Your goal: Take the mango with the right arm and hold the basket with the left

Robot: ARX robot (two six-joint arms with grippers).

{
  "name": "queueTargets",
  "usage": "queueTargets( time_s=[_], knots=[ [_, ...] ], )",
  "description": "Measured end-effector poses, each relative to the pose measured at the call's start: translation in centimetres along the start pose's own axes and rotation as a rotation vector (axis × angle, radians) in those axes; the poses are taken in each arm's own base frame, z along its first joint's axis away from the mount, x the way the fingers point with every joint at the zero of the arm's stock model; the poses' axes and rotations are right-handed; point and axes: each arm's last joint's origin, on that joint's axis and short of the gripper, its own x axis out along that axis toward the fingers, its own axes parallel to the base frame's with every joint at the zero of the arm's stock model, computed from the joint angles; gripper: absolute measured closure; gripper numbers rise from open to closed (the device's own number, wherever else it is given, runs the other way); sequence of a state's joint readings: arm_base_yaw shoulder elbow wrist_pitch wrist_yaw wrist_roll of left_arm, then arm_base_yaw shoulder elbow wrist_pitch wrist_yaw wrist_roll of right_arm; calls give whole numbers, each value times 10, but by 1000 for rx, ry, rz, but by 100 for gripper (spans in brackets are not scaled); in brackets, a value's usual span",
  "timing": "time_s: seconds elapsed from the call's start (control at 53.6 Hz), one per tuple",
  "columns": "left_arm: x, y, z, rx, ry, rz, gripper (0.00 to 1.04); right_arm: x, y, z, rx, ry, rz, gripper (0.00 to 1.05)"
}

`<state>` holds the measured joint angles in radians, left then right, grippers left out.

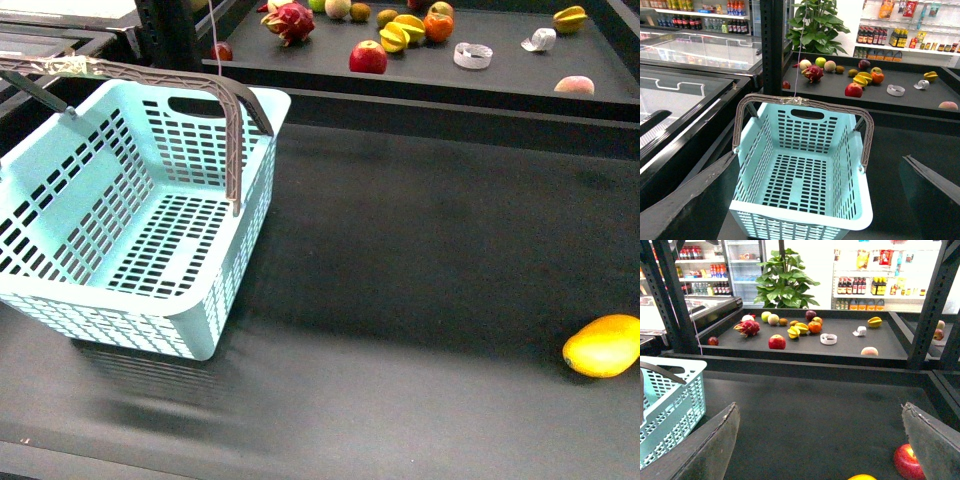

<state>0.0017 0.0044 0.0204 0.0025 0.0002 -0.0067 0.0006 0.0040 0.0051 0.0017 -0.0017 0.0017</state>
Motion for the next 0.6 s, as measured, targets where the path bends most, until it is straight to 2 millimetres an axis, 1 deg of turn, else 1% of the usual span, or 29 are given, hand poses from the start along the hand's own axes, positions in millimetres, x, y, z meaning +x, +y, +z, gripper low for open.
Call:
queueTargets(
  time_s=[0.597],
  knots=[
    [0, 0, 0, 0, 0, 0, 6, 0, 0, 0, 0, 0, 0, 8]
  ],
)
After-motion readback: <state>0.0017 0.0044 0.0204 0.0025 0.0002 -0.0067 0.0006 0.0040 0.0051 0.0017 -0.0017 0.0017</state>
